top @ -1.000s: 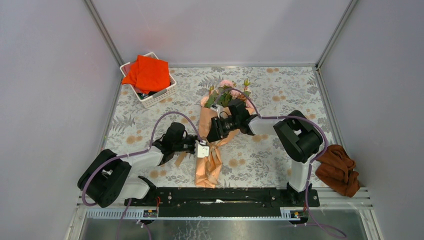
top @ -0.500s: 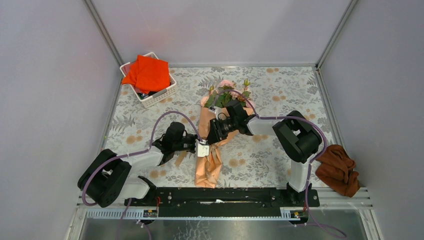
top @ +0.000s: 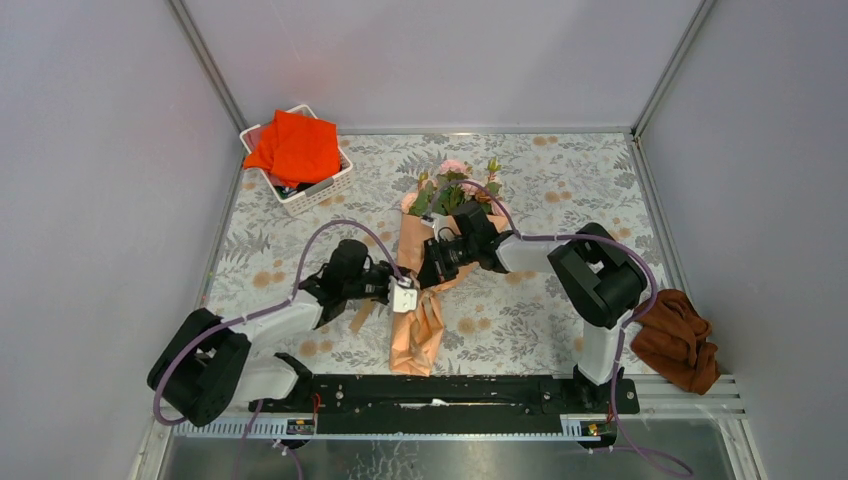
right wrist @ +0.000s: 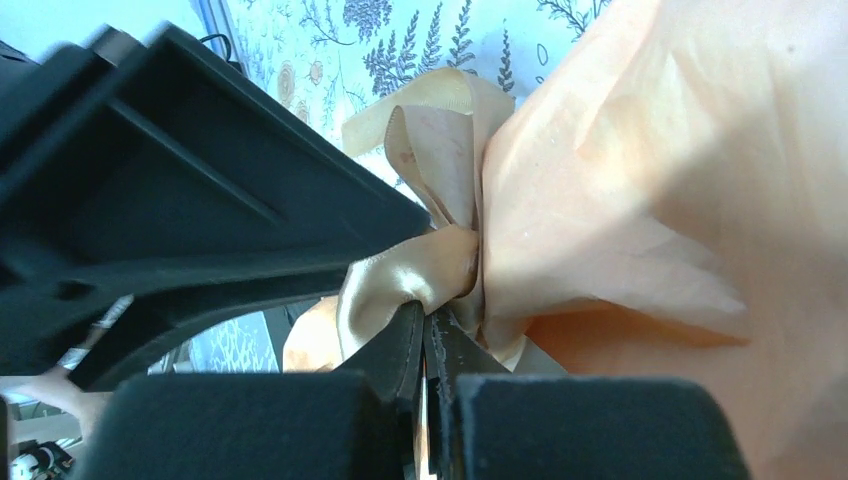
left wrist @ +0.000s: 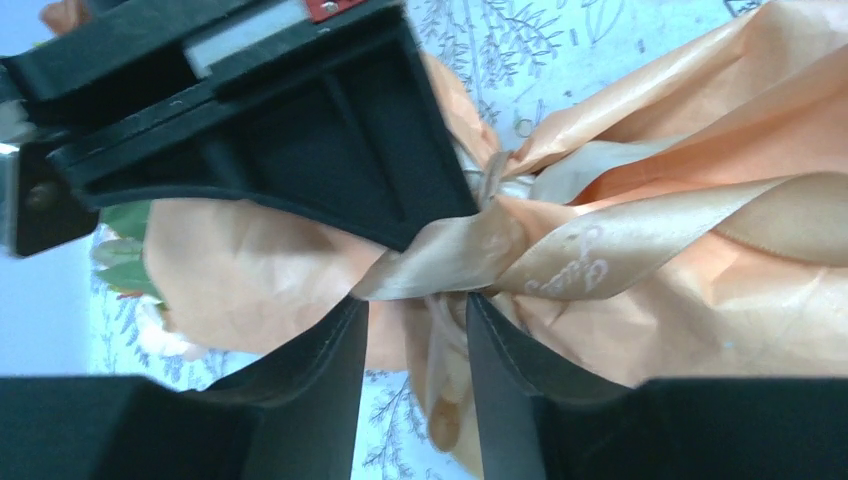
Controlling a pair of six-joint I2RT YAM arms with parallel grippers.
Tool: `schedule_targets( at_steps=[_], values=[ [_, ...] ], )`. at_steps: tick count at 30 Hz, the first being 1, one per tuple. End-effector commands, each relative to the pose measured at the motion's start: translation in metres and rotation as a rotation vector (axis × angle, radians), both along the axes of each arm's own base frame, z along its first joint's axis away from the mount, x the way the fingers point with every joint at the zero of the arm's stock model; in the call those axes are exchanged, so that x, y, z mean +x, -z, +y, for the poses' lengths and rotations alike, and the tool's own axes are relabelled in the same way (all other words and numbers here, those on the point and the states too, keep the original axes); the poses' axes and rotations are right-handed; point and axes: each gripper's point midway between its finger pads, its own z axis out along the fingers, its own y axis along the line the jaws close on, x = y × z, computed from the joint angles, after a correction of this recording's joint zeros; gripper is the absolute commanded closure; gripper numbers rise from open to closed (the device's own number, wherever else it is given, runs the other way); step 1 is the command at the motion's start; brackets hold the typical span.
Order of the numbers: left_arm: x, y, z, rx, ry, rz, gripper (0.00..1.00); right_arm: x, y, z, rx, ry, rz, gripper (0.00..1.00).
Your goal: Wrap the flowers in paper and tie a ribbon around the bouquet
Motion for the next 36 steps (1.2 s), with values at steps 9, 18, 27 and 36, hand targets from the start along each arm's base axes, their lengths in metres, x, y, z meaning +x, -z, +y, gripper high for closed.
schedule_targets(
  at_steps=[9, 18, 27, 36],
  values=[
    [-0.007, 0.003, 0.045, 0.145, 0.038, 0.096, 0.33, 0.011, -0.024, -0.003, 0.028, 0.026, -0.097, 1.00],
    [0.022, 0.008, 0.036, 0.081, -0.045, 0.000, 0.30, 0.009, -0.025, -0.005, 0.022, 0.021, -0.092, 1.00],
    [0.014, 0.016, 0.030, 0.097, 0.029, -0.049, 0.65, 0.009, -0.028, -0.003, 0.031, 0.016, -0.092, 1.00],
    [0.005, 0.010, 0.032, 0.107, 0.033, -0.007, 1.00, 0.015, -0.025, -0.017, -0.057, 0.063, -0.132, 1.00]
  ],
)
